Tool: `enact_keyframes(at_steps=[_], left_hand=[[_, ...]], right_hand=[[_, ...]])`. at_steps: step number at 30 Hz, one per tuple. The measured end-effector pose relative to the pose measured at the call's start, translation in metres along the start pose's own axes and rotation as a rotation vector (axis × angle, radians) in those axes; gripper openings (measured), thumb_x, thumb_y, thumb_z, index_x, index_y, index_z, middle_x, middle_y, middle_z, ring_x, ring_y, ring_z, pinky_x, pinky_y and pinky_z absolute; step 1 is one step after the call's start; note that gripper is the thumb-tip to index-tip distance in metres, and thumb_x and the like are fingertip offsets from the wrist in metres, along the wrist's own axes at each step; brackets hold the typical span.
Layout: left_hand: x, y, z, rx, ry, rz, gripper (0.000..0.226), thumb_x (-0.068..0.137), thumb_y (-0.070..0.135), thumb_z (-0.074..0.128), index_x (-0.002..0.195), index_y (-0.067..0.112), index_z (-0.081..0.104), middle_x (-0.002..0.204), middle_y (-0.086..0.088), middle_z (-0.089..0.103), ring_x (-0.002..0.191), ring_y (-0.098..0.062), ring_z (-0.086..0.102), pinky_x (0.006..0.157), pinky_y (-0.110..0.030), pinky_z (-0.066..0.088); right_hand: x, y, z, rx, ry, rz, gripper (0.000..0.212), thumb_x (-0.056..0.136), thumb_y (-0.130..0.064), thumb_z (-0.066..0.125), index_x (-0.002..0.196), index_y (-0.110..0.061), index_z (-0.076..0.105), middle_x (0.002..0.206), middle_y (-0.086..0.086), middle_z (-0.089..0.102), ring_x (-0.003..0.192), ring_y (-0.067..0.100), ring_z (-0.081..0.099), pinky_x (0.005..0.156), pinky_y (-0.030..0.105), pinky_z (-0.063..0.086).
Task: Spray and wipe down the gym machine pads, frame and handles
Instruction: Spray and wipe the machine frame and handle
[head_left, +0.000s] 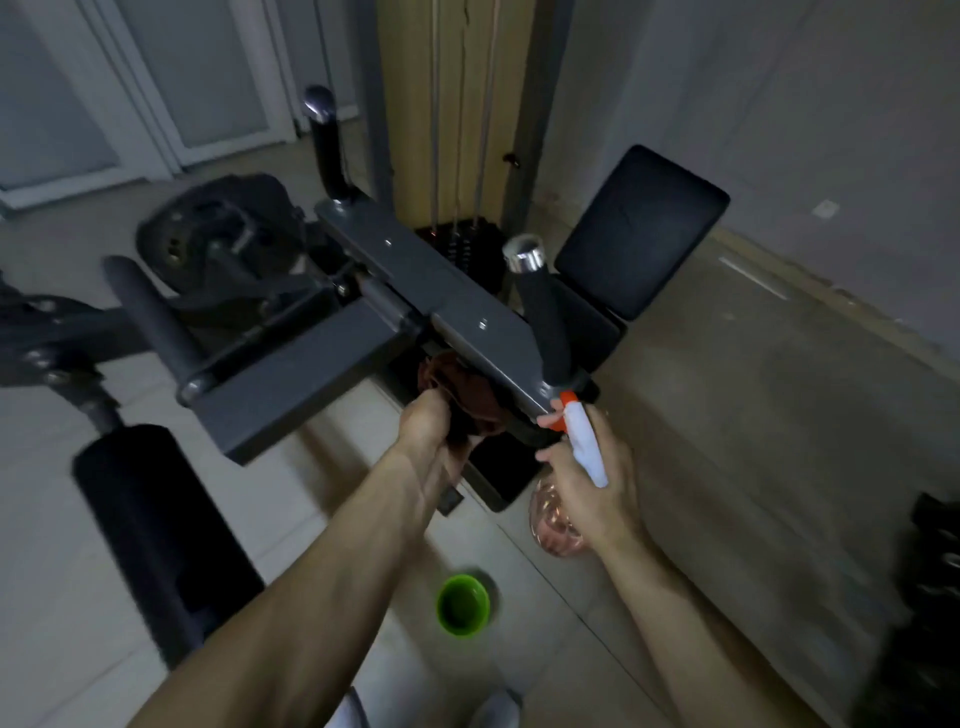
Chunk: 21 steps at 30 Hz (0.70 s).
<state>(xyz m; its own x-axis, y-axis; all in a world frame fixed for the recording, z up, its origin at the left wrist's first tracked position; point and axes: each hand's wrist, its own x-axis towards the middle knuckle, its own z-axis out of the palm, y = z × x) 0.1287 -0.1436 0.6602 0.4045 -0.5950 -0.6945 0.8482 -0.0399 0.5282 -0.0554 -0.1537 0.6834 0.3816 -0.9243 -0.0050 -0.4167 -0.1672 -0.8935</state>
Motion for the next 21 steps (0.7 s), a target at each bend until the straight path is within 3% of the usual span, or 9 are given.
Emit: enact_keyframes(at_steps=[3, 4, 6, 9, 13, 15, 17, 19, 21], left_hand=[[-0.023, 0.044, -0.006, 0.122, -0.123, 0.046, 0.033, 0.106, 0.022, 0.044, 0.125, 0.006, 0.065, 0.119, -0.019, 0.072, 0.099, -0.032, 0.072, 0.082, -0.042, 0.062], [-0.028, 0.056, -0.006, 0.158, -0.135, 0.073, 0.034, 0.105, 0.024, 0.046, 0.125, 0.005, 0.066, 0.117, -0.018, 0.073, 0.093, -0.029, 0.074, 0.077, -0.038, 0.063], [-0.034, 0.093, -0.008, 0.193, -0.146, 0.170, 0.033, 0.104, 0.025, 0.052, 0.123, 0.003, 0.067, 0.109, -0.016, 0.074, 0.080, -0.025, 0.074, 0.067, -0.032, 0.061], [-0.034, 0.158, -0.019, 0.161, -0.149, 0.282, 0.031, 0.101, 0.025, 0.058, 0.125, 0.007, 0.067, 0.111, -0.018, 0.075, 0.094, -0.032, 0.075, 0.079, -0.043, 0.062], [0.007, 0.247, -0.051, 0.203, 0.049, 0.425, 0.012, 0.100, 0.022, 0.060, 0.108, 0.019, 0.068, 0.099, -0.012, 0.078, 0.088, -0.031, 0.076, 0.078, -0.047, 0.063], [0.044, 0.280, -0.069, 0.167, 0.111, 0.398, 0.007, 0.102, 0.023, 0.057, 0.102, 0.022, 0.064, 0.098, -0.008, 0.075, 0.084, -0.026, 0.074, 0.074, -0.039, 0.062], [0.082, 0.301, -0.086, 0.187, 0.081, 0.251, 0.022, 0.103, 0.025, 0.055, 0.119, 0.011, 0.062, 0.101, -0.004, 0.070, 0.085, -0.024, 0.071, 0.075, -0.037, 0.061], [0.107, 0.308, -0.098, 0.208, -0.006, 0.052, 0.037, 0.104, 0.030, 0.053, 0.131, 0.007, 0.061, 0.096, -0.003, 0.070, 0.081, -0.024, 0.070, 0.067, -0.034, 0.058], [0.123, 0.313, -0.104, 0.248, -0.038, -0.103, 0.034, 0.106, 0.031, 0.048, 0.123, 0.008, 0.066, 0.099, -0.010, 0.075, 0.080, -0.026, 0.072, 0.057, -0.034, 0.059]], right_hand=[[0.014, -0.030, 0.036, 0.137, -0.019, 0.005, 0.024, 0.084, -0.013, 0.056, 0.104, -0.024, 0.065, 0.101, -0.009, 0.071, 0.074, 0.022, 0.075, 0.077, 0.044, 0.060], [0.017, -0.039, 0.046, 0.136, -0.036, 0.001, 0.022, 0.086, -0.010, 0.058, 0.100, -0.025, 0.066, 0.099, -0.008, 0.071, 0.072, 0.022, 0.074, 0.078, 0.046, 0.060], [0.028, -0.061, 0.074, 0.133, -0.066, -0.019, 0.018, 0.089, -0.015, 0.059, 0.097, -0.030, 0.065, 0.098, -0.009, 0.071, 0.073, 0.021, 0.074, 0.079, 0.046, 0.059], [0.046, -0.093, 0.119, 0.109, -0.053, -0.065, 0.009, 0.091, -0.029, 0.061, 0.097, -0.034, 0.064, 0.097, -0.013, 0.071, 0.075, 0.019, 0.073, 0.079, 0.046, 0.059], [0.080, -0.132, 0.171, -0.019, -0.037, -0.020, 0.009, 0.092, -0.045, 0.059, 0.089, -0.036, 0.059, 0.088, -0.010, 0.067, 0.076, 0.017, 0.072, 0.076, 0.042, 0.059], [0.100, -0.148, 0.197, -0.187, -0.025, -0.014, 0.016, 0.093, -0.046, 0.054, 0.082, -0.035, 0.053, 0.082, -0.008, 0.062, 0.073, 0.014, 0.070, 0.070, 0.040, 0.058], [0.116, -0.163, 0.226, -0.316, -0.009, 0.008, 0.021, 0.095, -0.041, 0.052, 0.075, -0.034, 0.049, 0.074, -0.009, 0.059, 0.068, 0.012, 0.066, 0.067, 0.039, 0.055], [0.124, -0.179, 0.246, -0.419, -0.017, 0.071, 0.017, 0.098, -0.037, 0.053, 0.083, -0.029, 0.057, 0.078, -0.008, 0.064, 0.071, 0.014, 0.067, 0.073, 0.038, 0.057], [0.132, -0.193, 0.263, -0.550, -0.046, 0.145, 0.019, 0.099, -0.038, 0.052, 0.096, -0.024, 0.065, 0.085, -0.006, 0.068, 0.076, 0.016, 0.069, 0.080, 0.039, 0.059]])
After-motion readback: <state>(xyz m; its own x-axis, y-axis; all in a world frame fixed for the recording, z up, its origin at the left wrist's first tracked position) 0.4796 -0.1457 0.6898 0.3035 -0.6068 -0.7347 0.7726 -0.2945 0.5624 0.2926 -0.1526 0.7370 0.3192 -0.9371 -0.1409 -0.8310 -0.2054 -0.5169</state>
